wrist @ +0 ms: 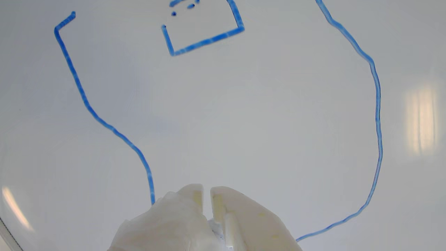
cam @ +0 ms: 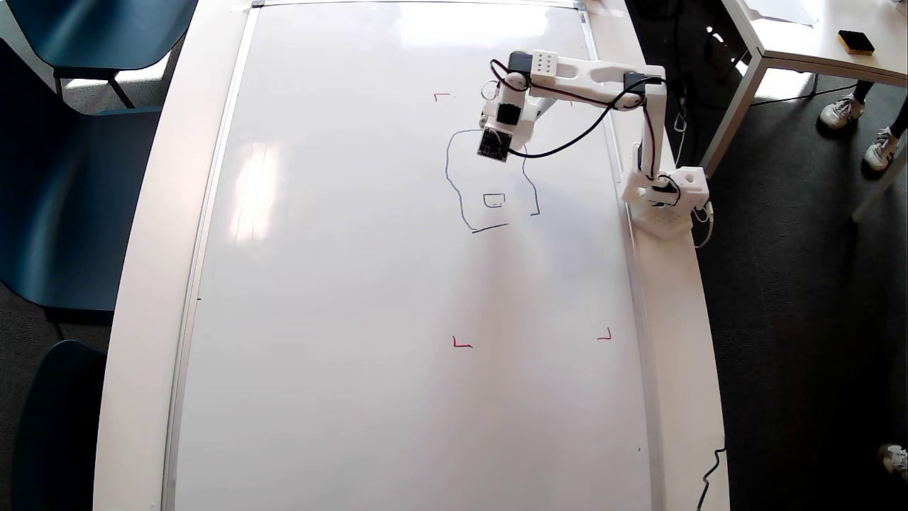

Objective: Draw on a whiteboard a robot head using a pen attached to the gripper

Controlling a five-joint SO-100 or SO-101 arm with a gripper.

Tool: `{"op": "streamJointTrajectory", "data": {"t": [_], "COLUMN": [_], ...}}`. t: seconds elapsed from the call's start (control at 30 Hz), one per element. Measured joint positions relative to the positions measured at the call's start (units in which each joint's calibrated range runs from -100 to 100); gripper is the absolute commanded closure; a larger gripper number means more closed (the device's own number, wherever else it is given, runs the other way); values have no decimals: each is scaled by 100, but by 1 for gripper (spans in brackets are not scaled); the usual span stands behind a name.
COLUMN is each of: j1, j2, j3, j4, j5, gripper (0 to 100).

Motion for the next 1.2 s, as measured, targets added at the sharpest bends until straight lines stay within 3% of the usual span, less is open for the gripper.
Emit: {"op": "streamJointTrajectory", "data": {"t": [1.2], "j1": [-211], "j2": [1999], "j3": [-1882], "j4": [8], "j5": [85], "gripper": [99]}}
